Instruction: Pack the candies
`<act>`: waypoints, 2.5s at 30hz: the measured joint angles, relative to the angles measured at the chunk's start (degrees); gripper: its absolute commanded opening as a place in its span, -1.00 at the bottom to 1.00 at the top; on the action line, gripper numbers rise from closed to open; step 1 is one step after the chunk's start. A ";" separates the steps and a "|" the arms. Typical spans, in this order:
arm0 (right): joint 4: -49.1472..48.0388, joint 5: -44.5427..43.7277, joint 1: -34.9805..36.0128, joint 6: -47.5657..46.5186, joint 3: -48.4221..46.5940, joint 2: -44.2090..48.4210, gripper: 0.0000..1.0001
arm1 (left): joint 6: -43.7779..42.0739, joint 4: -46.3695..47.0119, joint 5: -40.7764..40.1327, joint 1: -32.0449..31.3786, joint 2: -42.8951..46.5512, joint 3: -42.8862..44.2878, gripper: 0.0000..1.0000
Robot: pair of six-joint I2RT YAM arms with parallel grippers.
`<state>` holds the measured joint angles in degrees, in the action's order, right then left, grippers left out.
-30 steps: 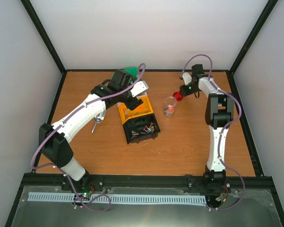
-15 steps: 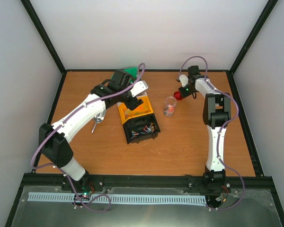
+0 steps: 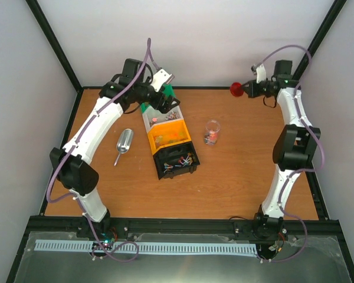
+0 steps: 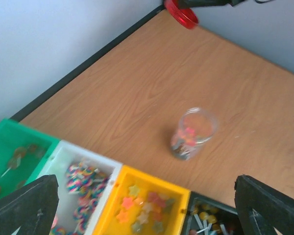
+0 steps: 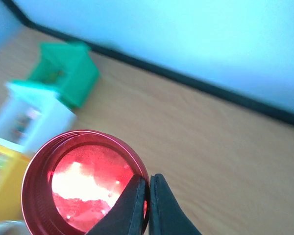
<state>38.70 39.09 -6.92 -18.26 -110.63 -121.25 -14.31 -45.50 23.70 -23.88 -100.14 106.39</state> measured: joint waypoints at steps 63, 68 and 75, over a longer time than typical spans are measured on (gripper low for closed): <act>-94.92 -4.79 33.31 -4.04 56.48 50.12 -0.95 | 55.76 31.08 65.48 -5.86 -6.23 9.66 0.73; -93.83 -4.46 33.31 -4.63 56.94 50.66 -0.94 | 54.71 29.97 65.88 -5.88 -6.38 9.66 0.66; -92.50 -4.70 33.27 -5.01 57.16 50.90 -0.91 | 53.20 28.92 65.96 -5.88 -6.38 9.66 0.51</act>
<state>-53.80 34.39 26.35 -23.27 -53.47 -70.35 38.89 -16.58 89.67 -29.76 -106.52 116.05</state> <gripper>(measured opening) 0.031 0.772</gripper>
